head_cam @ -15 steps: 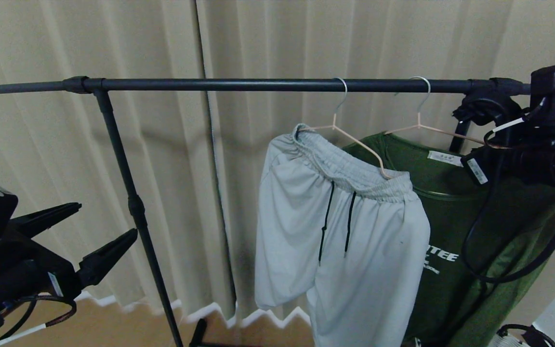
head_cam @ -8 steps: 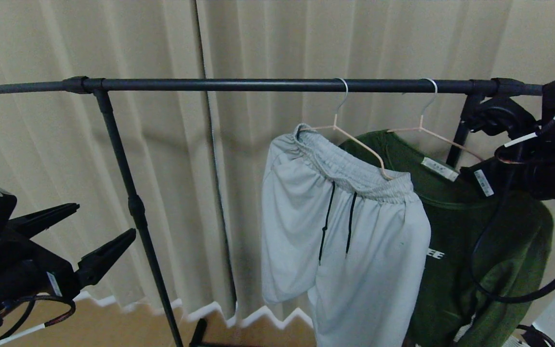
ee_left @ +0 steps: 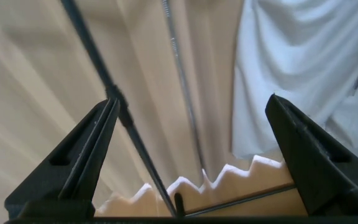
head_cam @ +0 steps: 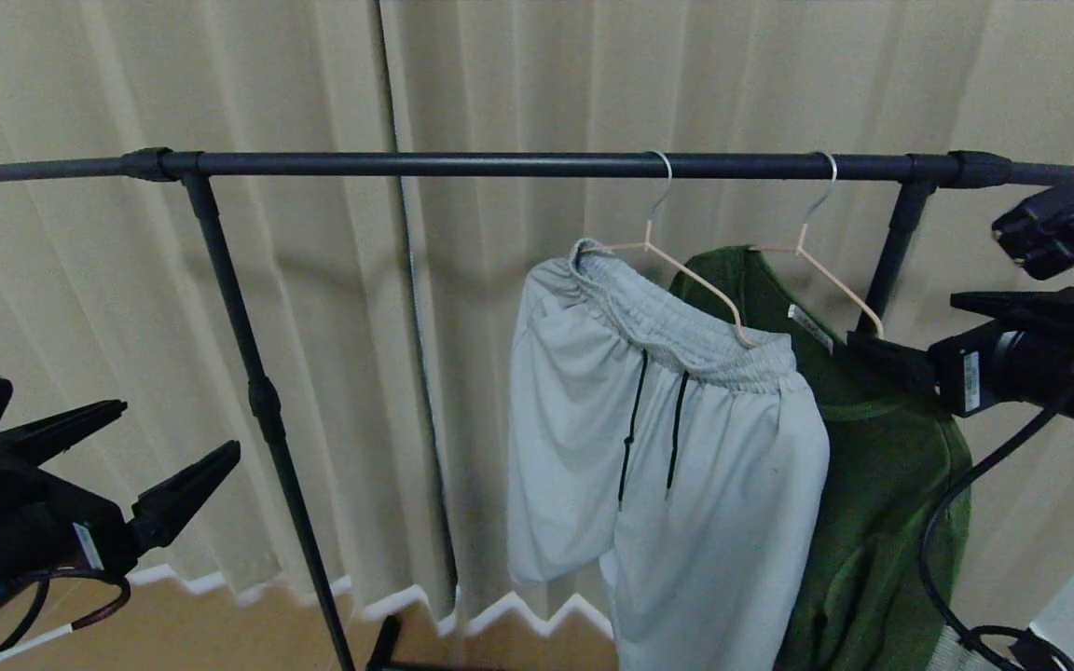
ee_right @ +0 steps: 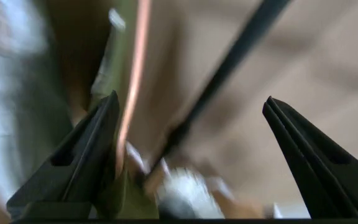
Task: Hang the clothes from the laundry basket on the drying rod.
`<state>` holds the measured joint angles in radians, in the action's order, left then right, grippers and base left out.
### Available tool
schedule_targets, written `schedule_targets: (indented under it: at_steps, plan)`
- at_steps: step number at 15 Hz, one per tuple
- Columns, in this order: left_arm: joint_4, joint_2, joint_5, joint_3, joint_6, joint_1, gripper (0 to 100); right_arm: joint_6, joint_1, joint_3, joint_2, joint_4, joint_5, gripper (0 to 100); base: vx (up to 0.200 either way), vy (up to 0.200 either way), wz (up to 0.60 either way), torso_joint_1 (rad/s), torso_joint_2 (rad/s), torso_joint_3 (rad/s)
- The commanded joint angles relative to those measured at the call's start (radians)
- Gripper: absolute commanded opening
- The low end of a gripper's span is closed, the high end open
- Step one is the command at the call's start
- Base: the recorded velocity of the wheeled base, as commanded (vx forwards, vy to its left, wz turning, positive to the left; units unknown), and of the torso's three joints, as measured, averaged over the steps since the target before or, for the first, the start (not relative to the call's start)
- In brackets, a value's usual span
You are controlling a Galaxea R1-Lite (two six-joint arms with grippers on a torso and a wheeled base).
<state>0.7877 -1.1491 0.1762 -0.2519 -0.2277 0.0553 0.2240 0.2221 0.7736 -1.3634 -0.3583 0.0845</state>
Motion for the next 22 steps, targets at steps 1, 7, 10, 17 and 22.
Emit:
schedule_targets:
  at_steps: [1,7,10,17,22]
  plan:
    - [0.001,0.012,0.0,0.005,0.002,-0.022,100,-0.002,-0.003,-0.103,0.058,-0.1,-0.037,100,0.0,0.0,0.0,0.0,0.0,0.0]
    - [-0.008,0.204,-0.001,0.12,0.033,-0.118,100,0.006,-0.003,-0.287,0.242,-0.298,-0.037,100,0.0,0.0,0.0,0.0,0.0,0.0]
    - [-0.021,0.316,-0.003,0.175,0.097,-0.213,100,0.005,-0.009,-0.453,0.454,-0.277,-0.031,100,0.0,0.0,0.0,0.0,0.0,0.0]
    - [-0.783,0.913,-0.126,0.068,0.182,-0.232,100,-0.002,-0.078,-0.636,1.018,0.211,-0.035,100,0.0,0.0,0.0,0.0,0.0,0.0]
    - [-0.956,1.051,-0.126,0.056,0.192,-0.23,100,-0.077,-0.136,-0.754,1.147,0.239,-0.04,100,0.0,0.0,0.0,0.0,0.0,0.0]
